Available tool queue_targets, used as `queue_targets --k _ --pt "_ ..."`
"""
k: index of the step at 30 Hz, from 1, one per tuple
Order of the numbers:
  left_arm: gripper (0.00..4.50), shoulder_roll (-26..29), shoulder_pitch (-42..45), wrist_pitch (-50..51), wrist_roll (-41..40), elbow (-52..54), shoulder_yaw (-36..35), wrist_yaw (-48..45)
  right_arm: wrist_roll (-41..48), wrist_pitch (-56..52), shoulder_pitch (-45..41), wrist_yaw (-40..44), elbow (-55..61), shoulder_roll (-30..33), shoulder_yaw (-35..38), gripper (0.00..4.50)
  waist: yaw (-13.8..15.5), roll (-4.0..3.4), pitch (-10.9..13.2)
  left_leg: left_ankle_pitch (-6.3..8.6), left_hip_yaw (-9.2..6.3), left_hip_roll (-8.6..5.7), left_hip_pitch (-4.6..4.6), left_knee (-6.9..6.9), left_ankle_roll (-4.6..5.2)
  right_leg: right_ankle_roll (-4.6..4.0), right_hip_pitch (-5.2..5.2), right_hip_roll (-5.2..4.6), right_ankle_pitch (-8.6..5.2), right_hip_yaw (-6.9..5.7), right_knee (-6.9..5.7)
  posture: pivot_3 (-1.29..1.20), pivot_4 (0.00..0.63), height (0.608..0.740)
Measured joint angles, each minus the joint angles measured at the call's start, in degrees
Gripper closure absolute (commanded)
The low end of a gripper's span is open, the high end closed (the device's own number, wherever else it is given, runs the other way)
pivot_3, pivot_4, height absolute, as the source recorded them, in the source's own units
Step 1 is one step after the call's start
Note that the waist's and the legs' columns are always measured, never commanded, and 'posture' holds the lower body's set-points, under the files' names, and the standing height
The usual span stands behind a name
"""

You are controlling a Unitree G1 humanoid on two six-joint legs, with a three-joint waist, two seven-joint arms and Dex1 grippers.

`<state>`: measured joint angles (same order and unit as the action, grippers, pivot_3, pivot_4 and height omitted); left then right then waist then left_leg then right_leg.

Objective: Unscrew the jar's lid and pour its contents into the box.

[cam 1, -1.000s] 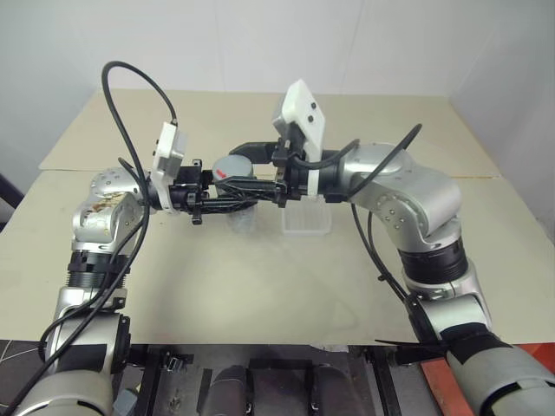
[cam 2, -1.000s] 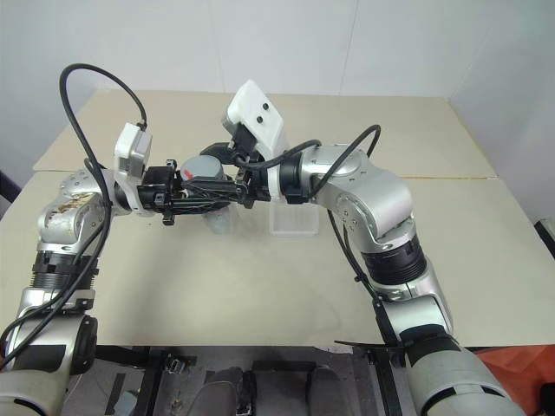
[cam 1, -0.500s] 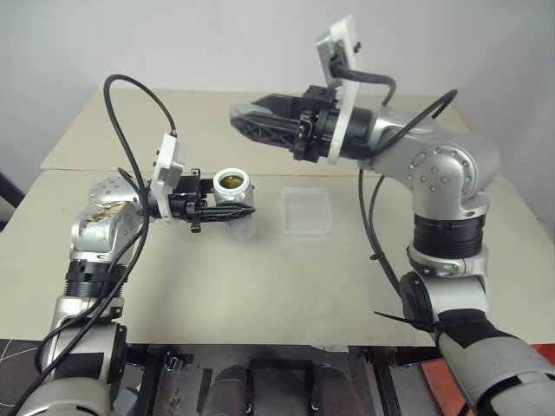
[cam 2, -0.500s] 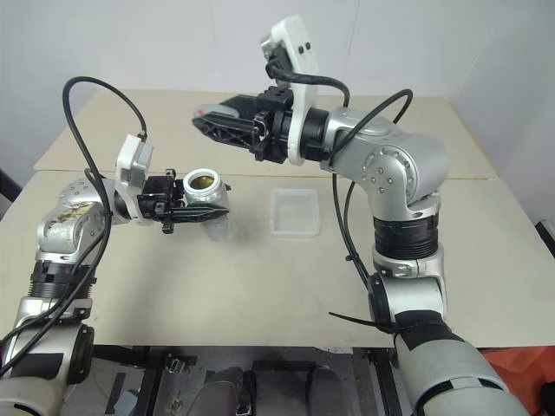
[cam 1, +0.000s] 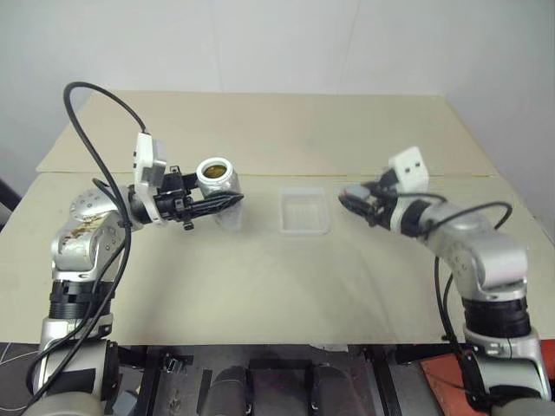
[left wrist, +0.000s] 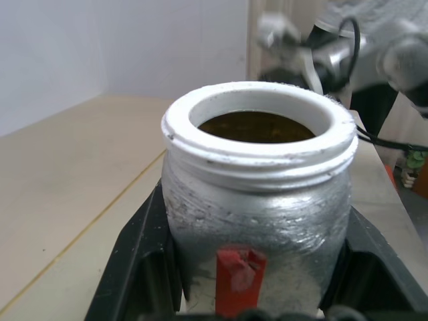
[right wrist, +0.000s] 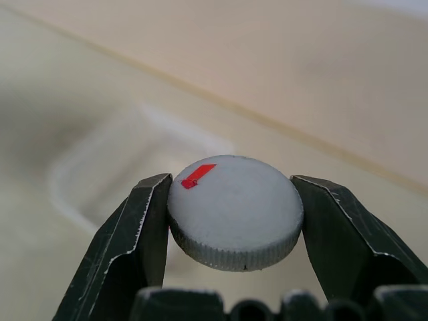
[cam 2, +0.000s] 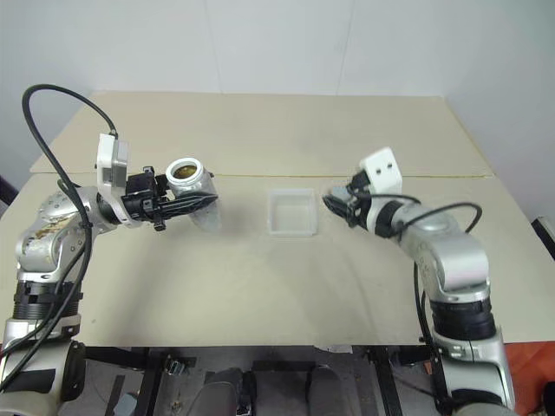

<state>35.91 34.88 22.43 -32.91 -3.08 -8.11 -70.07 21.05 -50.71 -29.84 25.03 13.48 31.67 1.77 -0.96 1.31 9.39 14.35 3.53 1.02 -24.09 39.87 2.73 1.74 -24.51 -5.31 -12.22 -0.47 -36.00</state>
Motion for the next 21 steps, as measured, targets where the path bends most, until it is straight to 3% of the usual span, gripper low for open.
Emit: queue_targets --k 10,15,21 --pt "2.48 -1.4 1.6 -0.9 1.8 -0.2 2.0 3.2 -10.8 2.7 2.1 -5.8 -7.5 -2.1 -6.8 1.75 0.3 0.00 0.0 -0.01 0.00 -0.03 0.07 0.00 -0.02 0.00 0.08 0.01 0.00 0.01 0.04 0.00 0.150 0.740" --pt "2.48 -2.7 2.8 -1.7 3.1 -0.9 3.0 4.3 -10.8 1.1 2.1 -4.0 -8.3 -1.9 -7.1 0.12 0.3 0.00 0.0 -0.01 -0.02 -0.03 0.05 0.00 -0.01 0.00 0.09 0.00 0.00 -0.01 0.06 0.00 0.150 0.740" --pt "2.48 -3.8 5.4 -8.2 9.1 -4.5 5.2 7.3 -3.8 -8.8 1.7 6.3 -1.1 6.4 -5.3 0.05 0.5 0.00 0.0 0.01 -0.04 -0.04 0.02 0.01 0.02 0.00 0.10 0.00 0.00 -0.04 0.11 0.00 0.150 0.740"
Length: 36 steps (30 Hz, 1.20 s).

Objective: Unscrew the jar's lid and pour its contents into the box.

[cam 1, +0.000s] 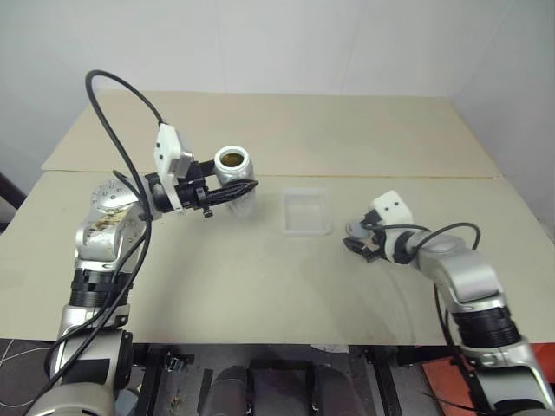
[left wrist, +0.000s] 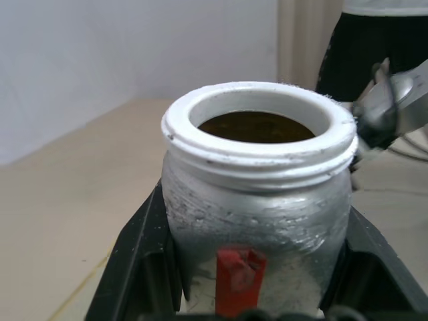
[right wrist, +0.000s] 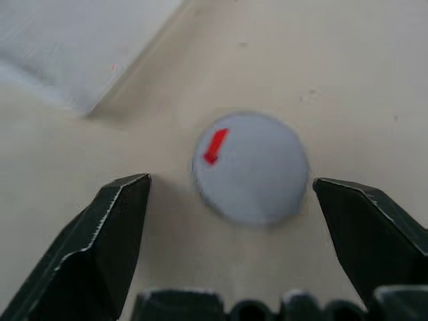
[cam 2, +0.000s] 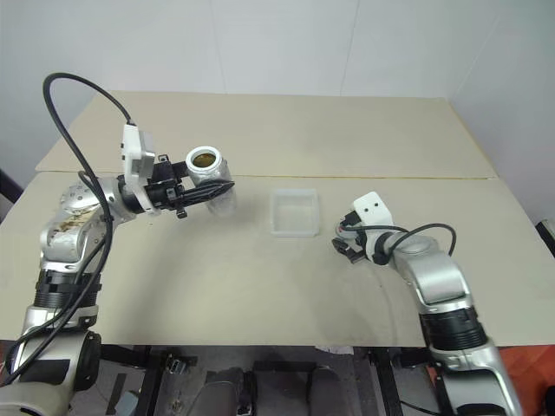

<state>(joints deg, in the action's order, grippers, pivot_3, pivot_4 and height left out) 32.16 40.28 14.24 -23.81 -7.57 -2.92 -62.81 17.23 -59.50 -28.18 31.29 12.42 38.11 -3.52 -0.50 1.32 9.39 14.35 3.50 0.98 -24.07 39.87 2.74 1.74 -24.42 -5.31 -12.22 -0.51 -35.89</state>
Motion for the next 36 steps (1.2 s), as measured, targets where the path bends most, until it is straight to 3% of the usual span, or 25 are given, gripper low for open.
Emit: queue_targets --k 3,8,11,13,15,17,22,36 --pt "2.48 -0.9 2.2 -6.9 6.3 -3.5 2.2 3.2 6.3 -4.4 -2.7 5.2 4.1 2.6 4.2 0.05 0.1 0.00 0.0 0.00 -0.01 0.00 0.02 0.01 0.00 0.00 0.04 0.00 0.00 -0.01 0.00 0.00 0.150 0.740" --pt "2.48 -4.2 11.2 -30.1 30.3 -20.0 12.3 22.8 17.7 -8.9 -10.3 14.2 6.5 4.5 7.8 0.05 0.9 0.03 0.0 0.00 -0.02 -0.04 0.11 0.03 0.00 0.01 0.14 -0.01 0.03 -0.02 0.01 0.00 0.150 0.740" --pt "2.48 -3.1 20.7 -46.0 51.4 -32.7 24.1 41.4 20.3 -9.5 -14.2 17.5 5.3 5.1 7.2 0.05 1.3 0.05 0.0 0.03 0.01 -0.08 -0.04 0.01 0.05 0.07 0.06 -0.04 0.07 -0.04 0.02 0.00 0.150 0.740" --pt "2.48 -2.4 26.8 -51.3 63.9 -39.1 32.1 53.2 20.5 -9.5 -15.5 18.9 4.1 6.3 5.6 0.05 1.4 0.05 0.0 0.07 0.03 -0.10 -0.19 0.01 0.12 0.15 0.00 -0.07 0.11 -0.12 0.00 0.00 0.150 0.740" --pt "2.48 -3.2 35.7 -52.5 81.2 -46.0 45.5 68.6 20.2 -9.5 -17.2 20.3 2.3 6.9 2.9 0.05 1.7 0.06 0.0 0.13 0.13 -0.16 -0.37 0.08 0.22 0.22 -0.05 -0.11 0.13 -0.17 0.07 0.00 0.150 0.740" --pt "2.48 -6.5 40.9 -51.2 92.2 -51.2 54.7 79.1 20.0 -9.4 -19.0 21.1 1.0 6.9 0.7 0.05 1.9 0.05 0.0 0.20 0.23 -0.18 -0.45 0.14 0.33 0.33 -0.09 -0.19 0.08 -0.15 0.09 0.00 0.150 0.740" --pt "2.48 -14.5 44.3 -46.0 102.4 -61.0 64.5 88.8 20.1 -9.5 -19.9 20.9 -0.5 7.1 0.0 0.05 1.9 0.07 0.0 0.18 0.27 -0.16 -1.29 0.42 0.31 0.38 -0.95 -0.23 0.05 -0.14 -0.16 0.00 0.150 0.740" --pt "2.48 -16.4 45.6 -41.9 103.9 -64.4 67.2 93.4 23.5 -12.1 -16.0 16.5 2.6 6.8 4.9 0.05 1.7 0.08 0.0 0.18 0.19 -0.16 -1.32 0.54 0.31 0.38 -0.96 -0.27 0.06 -0.15 -0.27 0.00 0.150 0.740"
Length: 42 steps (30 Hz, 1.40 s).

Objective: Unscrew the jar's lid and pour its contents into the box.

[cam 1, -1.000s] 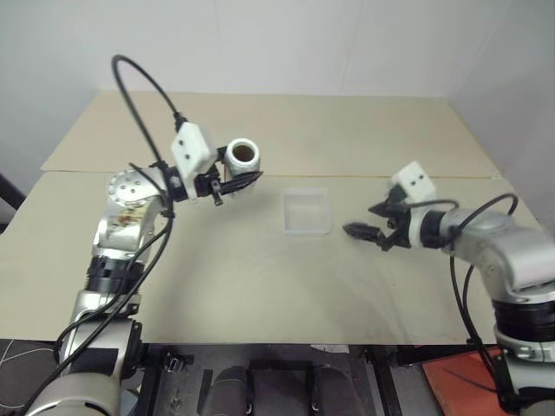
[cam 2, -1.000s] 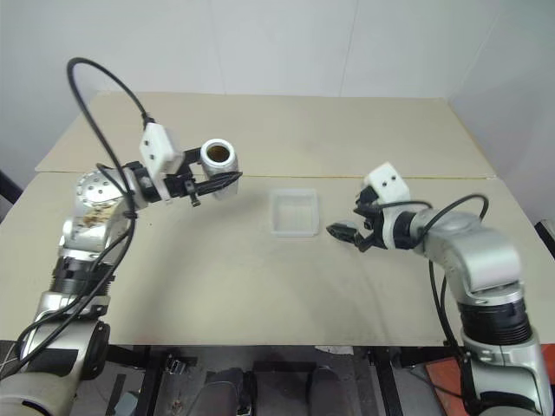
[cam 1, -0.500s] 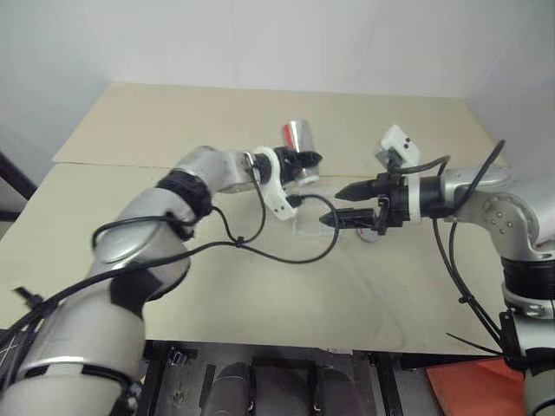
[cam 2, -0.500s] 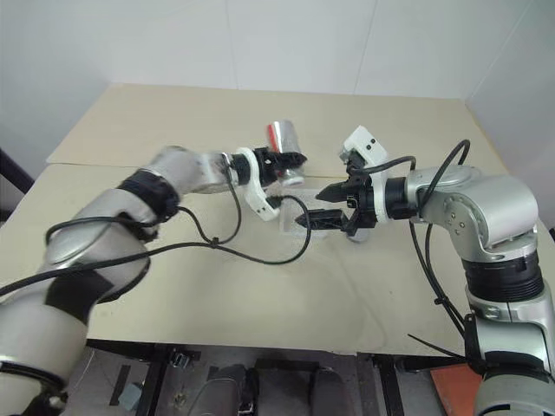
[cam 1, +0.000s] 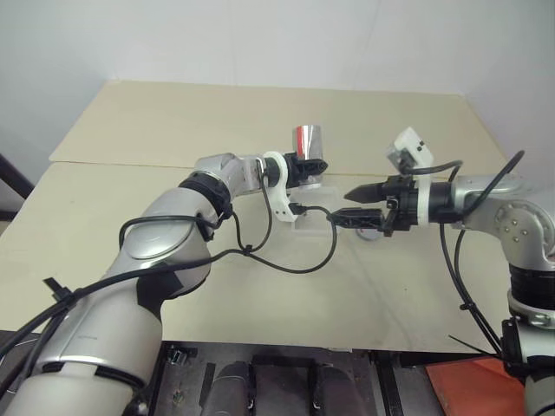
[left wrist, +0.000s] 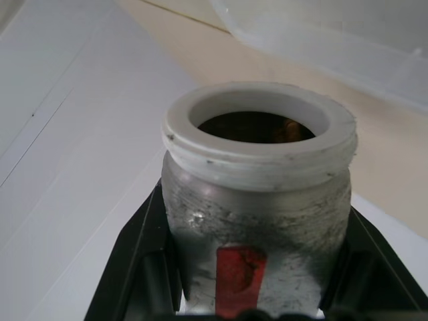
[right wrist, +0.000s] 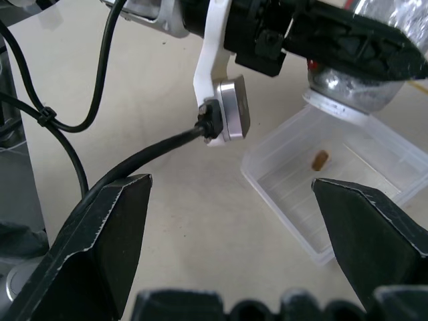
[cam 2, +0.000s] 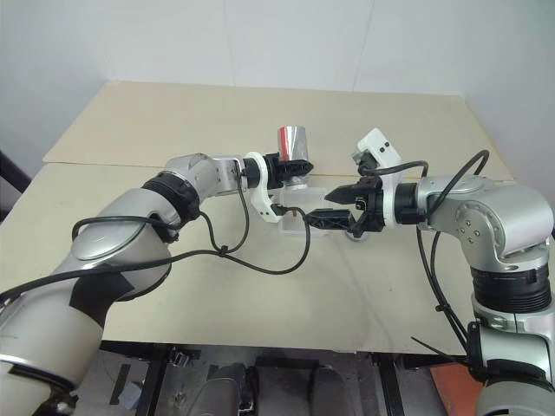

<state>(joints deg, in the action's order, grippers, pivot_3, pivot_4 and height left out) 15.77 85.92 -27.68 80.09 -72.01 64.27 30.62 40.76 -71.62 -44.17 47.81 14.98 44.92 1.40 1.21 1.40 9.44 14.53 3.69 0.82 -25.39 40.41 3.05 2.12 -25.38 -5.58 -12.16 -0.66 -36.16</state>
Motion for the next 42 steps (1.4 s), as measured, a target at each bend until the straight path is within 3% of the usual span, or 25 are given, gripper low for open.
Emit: queue_targets --k 5,10,12,16,17,20,25,30,36,42 --pt "2.48 1.5 0.0 -2.1 -4.2 0.3 -3.0 -0.8 0.6 0.0 0.1 -0.3 0.3 0.0 0.0 0.05 0.0 0.00 0.0 0.00 0.00 0.00 0.00 0.01 -0.01 0.00 0.00 0.00 0.00 -0.01 -0.01 0.00 0.150 0.740" --pt "2.48 5.4 -0.8 -7.3 -14.4 1.0 -11.9 -6.5 0.5 1.2 0.1 -0.1 0.2 0.1 -0.2 0.05 -0.3 0.00 0.0 -0.01 0.00 0.00 0.02 0.02 -0.02 0.00 0.01 -0.01 0.00 0.00 -0.03 0.00 0.150 0.740" --pt "2.48 7.0 -2.9 -10.4 -21.0 1.3 -17.4 -11.8 0.4 2.2 0.5 0.0 0.2 0.3 -0.2 0.05 -0.5 -0.01 0.0 -0.02 0.00 0.02 0.07 0.02 -0.04 -0.01 0.04 -0.02 0.00 0.00 -0.03 0.00 0.150 0.740" --pt "2.48 9.2 -12.6 -13.0 -43.9 4.2 -34.3 -34.1 -1.3 6.9 3.2 -0.1 0.4 0.5 0.1 0.05 -0.7 -0.03 0.0 -0.16 0.02 0.07 0.10 0.12 -0.28 -0.01 0.06 -0.02 0.00 0.00 -0.08 0.00 0.150 0.740" --pt "2.48 9.1 -16.9 -10.4 -52.9 7.9 -39.8 -43.5 -1.5 8.3 3.8 0.1 0.4 0.5 0.1 0.05 -0.7 -0.03 0.0 -0.23 0.02 0.09 0.10 0.15 -0.39 -0.01 0.07 -0.02 0.00 0.02 -0.09 0.00 0.150 0.740" --pt "2.48 8.5 -25.5 1.1 -70.2 19.2 -48.8 -60.6 -2.5 11.5 4.1 0.9 0.5 0.8 0.1 0.05 -0.8 -0.03 0.0 -0.20 -0.06 0.12 0.06 0.37 -0.33 0.00 0.17 0.02 0.01 -0.03 -0.10 0.00 0.150 0.740" --pt "2.48 10.4 -36.3 27.0 -89.4 42.4 -60.0 -71.0 -4.0 16.5 5.8 2.1 0.3 1.3 0.4 0.05 -1.1 -0.04 0.0 -0.05 -0.17 0.11 0.13 0.42 -0.09 0.05 0.26 0.05 0.04 0.02 -0.12 0.00 0.150 0.740" --pt "2.48 10.1 -44.9 38.8 -95.6 54.8 -64.7 -70.9 -5.2 18.9 7.2 3.0 0.1 2.0 0.4 0.05 -0.9 -0.07 0.0 -0.01 -0.19 0.10 0.36 0.42 -0.02 0.05 0.48 0.05 0.04 0.04 -0.12 0.00 0.150 0.740" --pt "2.48 4.7 -50.0 37.3 -95.4 55.5 -65.5 -66.5 -5.7 20.3 7.4 3.4 0.2 2.0 0.5 0.05 -0.4 -0.06 0.0 0.07 -0.20 0.07 0.93 0.40 0.11 0.04 1.05 0.04 0.04 -0.01 0.09 0.00 0.150 0.740" --pt "2.48 1.7 -49.8 31.5 -91.3 49.0 -65.3 -62.9 -5.7 20.4 10.2 3.4 1.5 3.1 1.6 0.05 -0.5 -0.06 0.0 0.08 -0.17 0.05 1.12 0.40 0.12 0.01 1.13 0.02 0.06 0.07 0.08 0.00 0.150 0.740"
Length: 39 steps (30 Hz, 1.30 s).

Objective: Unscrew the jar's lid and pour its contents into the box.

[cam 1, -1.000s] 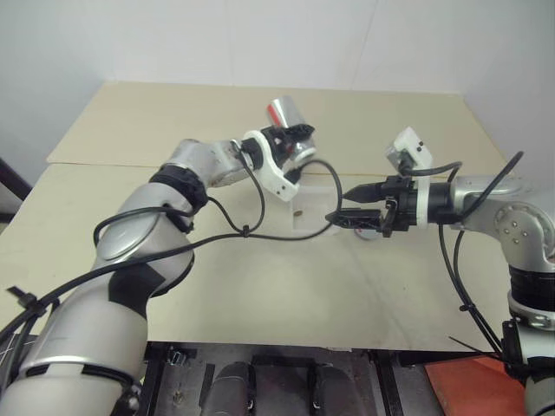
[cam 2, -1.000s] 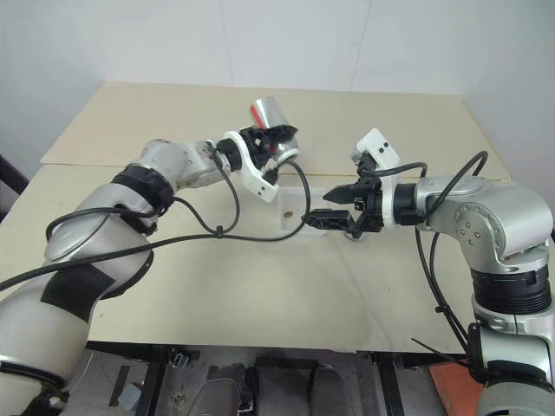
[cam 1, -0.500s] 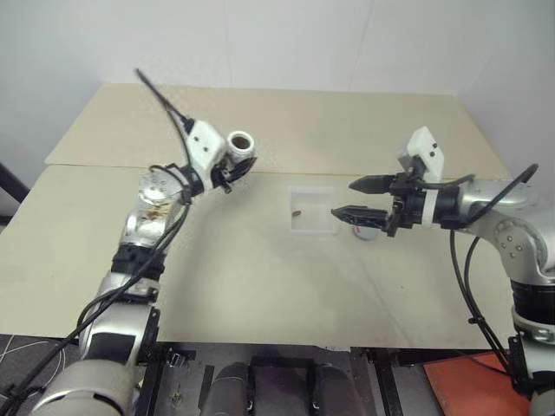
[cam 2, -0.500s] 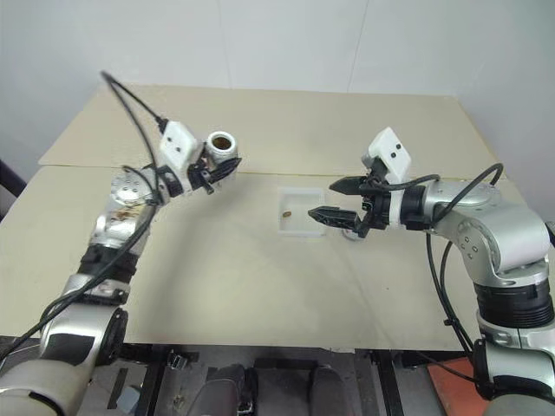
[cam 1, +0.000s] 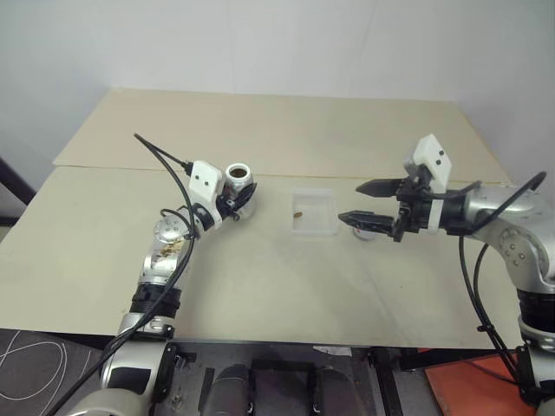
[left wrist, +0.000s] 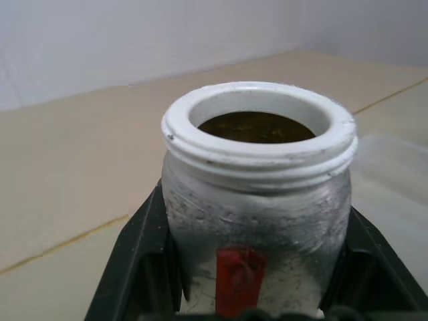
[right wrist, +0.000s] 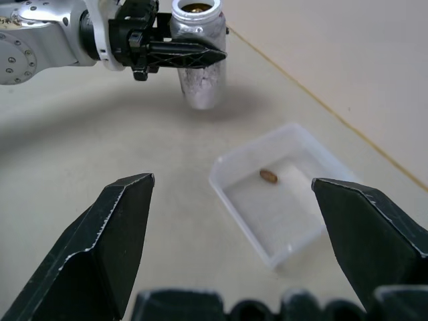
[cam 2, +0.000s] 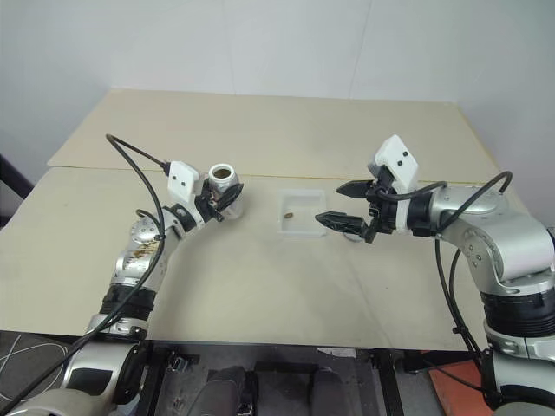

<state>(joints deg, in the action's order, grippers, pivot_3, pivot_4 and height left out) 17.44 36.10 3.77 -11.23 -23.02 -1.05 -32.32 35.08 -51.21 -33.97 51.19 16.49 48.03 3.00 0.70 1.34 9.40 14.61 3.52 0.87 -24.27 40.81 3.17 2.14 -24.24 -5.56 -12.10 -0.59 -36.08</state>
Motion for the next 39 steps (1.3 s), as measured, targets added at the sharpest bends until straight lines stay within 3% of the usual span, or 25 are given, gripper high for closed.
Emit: queue_targets --k 7,15,18,22,25,29,34,39 --pt "2.48 -1.0 0.5 -2.6 1.9 -4.1 0.4 0.1 1.1 -0.3 0.7 -0.2 1.9 0.4 0.8 0.05 -0.1 0.00 0.0 0.00 0.00 0.04 0.05 -0.01 0.00 -0.01 0.03 -0.01 0.01 0.04 0.00 0.00 0.150 0.740" --pt "0.02 0.4 -1.3 -1.7 2.0 -3.0 0.0 -0.8 2.2 -0.8 1.8 -1.5 3.4 0.4 0.9 0.00 -0.2 0.00 0.0 0.00 0.01 0.07 0.05 -0.03 0.00 -0.02 0.00 -0.02 0.01 0.07 0.01 0.00 0.150 0.740" --pt "0.02 3.3 -5.3 0.8 1.7 3.3 0.0 -2.9 2.2 -0.8 2.3 -1.7 3.6 0.3 0.9 0.00 -0.3 0.00 0.0 0.00 0.01 0.10 0.05 -0.10 0.00 -0.02 -0.03 -0.01 0.01 0.08 0.02 0.00 0.150 0.740" --pt "0.02 12.3 -12.8 7.3 -3.3 15.4 -2.4 -9.9 2.2 -0.8 3.9 -1.8 3.7 -0.2 0.7 0.00 -0.6 -0.01 0.0 0.01 0.01 0.14 0.06 -0.15 -0.01 -0.03 -0.05 -0.04 0.01 0.11 0.02 0.00 0.150 0.740" --pt "0.02 23.6 -22.5 11.5 -10.5 26.6 -9.2 -19.3 1.7 0.2 5.2 -1.4 3.5 -0.1 0.5 0.00 -1.4 -0.02 0.0 0.01 0.02 0.19 0.10 -0.26 -0.03 -0.07 -0.08 -0.10 -0.02 0.12 0.06 0.00 0.150 0.740" --pt "0.02 32.1 -30.7 17.3 -20.5 34.3 -21.9 -27.0 -0.1 2.7 5.8 -1.0 3.2 -0.3 -0.3 0.00 -1.2 -0.03 0.0 -0.02 0.01 0.17 0.18 -0.28 -0.08 -0.09 -0.04 -0.17 -0.03 0.04 0.04 0.00 0.150 0.740" --pt "0.02 35.4 -36.4 21.1 -26.7 37.1 -33.1 -30.9 -1.6 5.5 5.6 -1.4 3.6 -1.8 -1.0 0.00 -1.0 -0.05 0.0 -0.03 0.03 0.15 0.24 -0.28 -0.10 -0.11 0.01 -0.15 -0.05 0.02 0.04 0.00 0.150 0.740" --pt "0.02 35.0 -40.7 24.7 -28.0 42.8 -35.1 -28.0 -2.2 6.0 5.4 -2.1 3.9 -4.5 -2.5 0.00 -1.1 -0.04 0.0 -0.03 0.07 0.15 0.23 -0.33 -0.11 -0.11 -0.01 -0.13 -0.05 0.07 0.05 0.00 0.150 0.740"
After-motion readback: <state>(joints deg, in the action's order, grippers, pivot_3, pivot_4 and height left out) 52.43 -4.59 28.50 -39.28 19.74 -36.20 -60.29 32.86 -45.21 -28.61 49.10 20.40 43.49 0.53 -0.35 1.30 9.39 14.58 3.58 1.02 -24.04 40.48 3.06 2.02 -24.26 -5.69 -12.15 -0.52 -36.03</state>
